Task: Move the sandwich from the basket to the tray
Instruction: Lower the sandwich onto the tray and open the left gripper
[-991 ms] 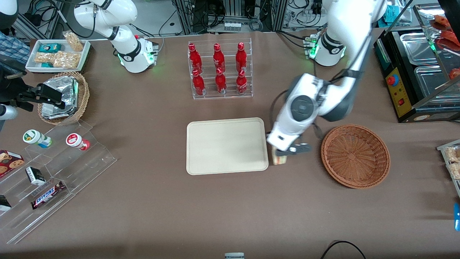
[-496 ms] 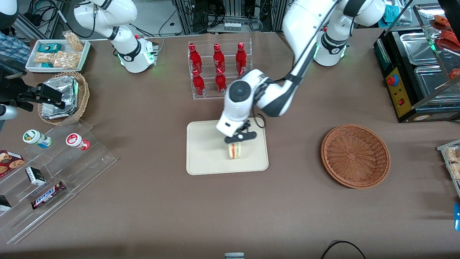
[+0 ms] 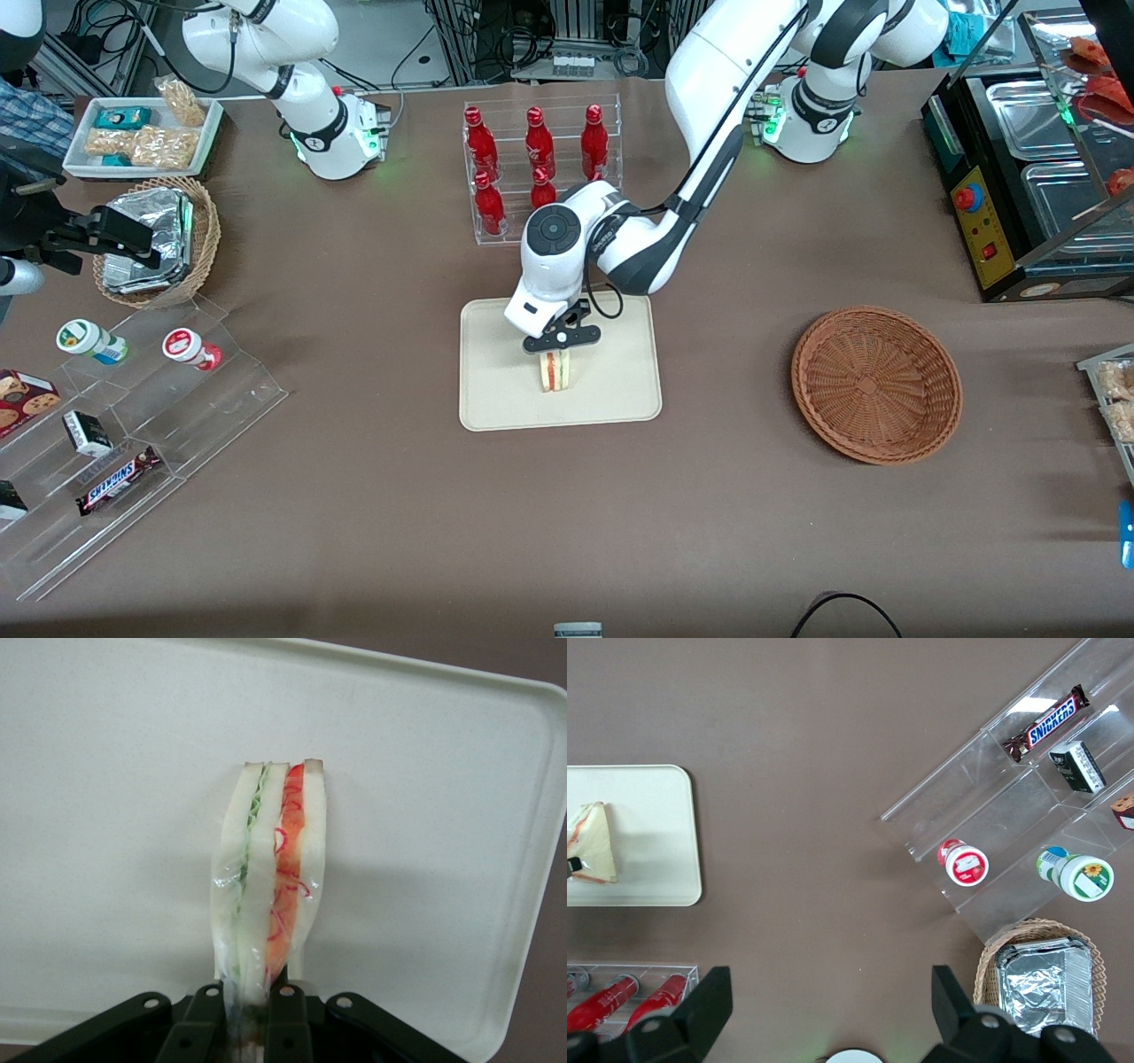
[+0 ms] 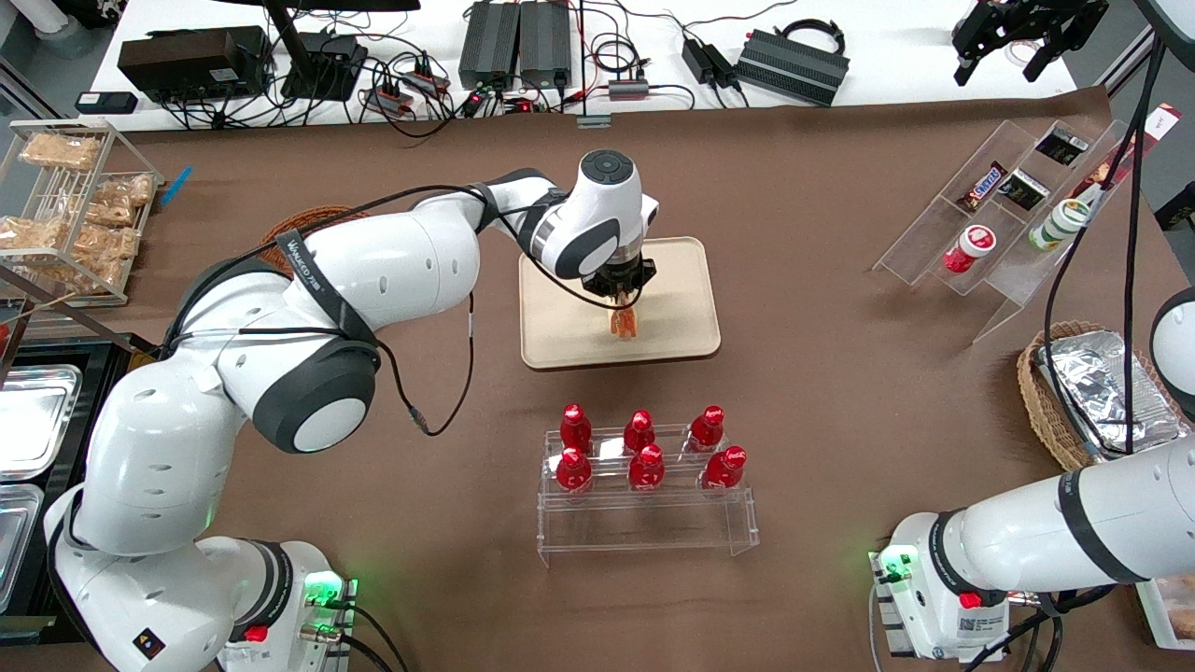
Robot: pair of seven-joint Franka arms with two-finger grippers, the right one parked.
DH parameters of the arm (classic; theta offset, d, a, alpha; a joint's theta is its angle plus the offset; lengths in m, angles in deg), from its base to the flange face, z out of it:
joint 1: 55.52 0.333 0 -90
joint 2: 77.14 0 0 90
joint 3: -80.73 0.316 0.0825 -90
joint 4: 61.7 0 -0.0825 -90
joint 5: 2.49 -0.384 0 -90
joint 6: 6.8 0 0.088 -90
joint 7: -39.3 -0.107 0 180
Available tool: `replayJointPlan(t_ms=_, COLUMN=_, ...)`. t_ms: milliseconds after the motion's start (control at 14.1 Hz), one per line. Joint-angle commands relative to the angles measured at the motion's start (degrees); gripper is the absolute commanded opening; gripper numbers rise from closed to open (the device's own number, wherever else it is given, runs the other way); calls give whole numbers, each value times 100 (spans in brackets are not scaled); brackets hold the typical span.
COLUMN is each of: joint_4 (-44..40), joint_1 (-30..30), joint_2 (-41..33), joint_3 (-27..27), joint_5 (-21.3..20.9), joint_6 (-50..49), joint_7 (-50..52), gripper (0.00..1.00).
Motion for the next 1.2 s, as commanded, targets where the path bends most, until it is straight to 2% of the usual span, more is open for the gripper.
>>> replayJointPlan(t_ms=0, joint_4=-148, joint_1=-117, joint_2=60, joint_3=101, joint_5=-85, joint_6=-8, joint_7=147, gripper=22)
replayJointPlan(t_ms=71, joint_4=-148, joint_1=-117, joint_2=43, joint_3=101, joint_5=-94, joint_6=-17, joint_7=138, gripper=78)
replayJointPlan(t_ms=142, joint_4=-139, joint_1=-108, joint_2=8, joint_3=118, joint_5=-94, joint_6=-34, joint_7=147, gripper=100)
replayJointPlan(t_ms=354, joint_4=-113, joint_1=-73, joint_2=-238, joint_3=118, joint_5=-85, joint_6=-139, joint_7=305, gripper=100)
replayJointPlan(t_ms=566, joint_4=-87, joint_1=-38, joint_2=-667, joint_3=145, joint_5=-147, joint_6=-728, joint_7=253, gripper=100)
replayJointPlan(t_ms=779, joint_4=553, joint_1=-38, joint_2=-1222, joint_3=154, joint_5=-164, joint_6=-738, joint_7=182, gripper=100)
replayJointPlan(t_ms=920, joint_4=739, joint_1=-38, joint_2=-1477, joint_3=381, joint_5=-470, joint_6=-895, joint_7=-228, gripper=100)
replayJointPlan(t_ms=1133, joint_4=916, joint_1=241, joint_2=-1934, joint_3=575, joint_5=-437, joint_6=-1895, joint_7=-591, gripper=100)
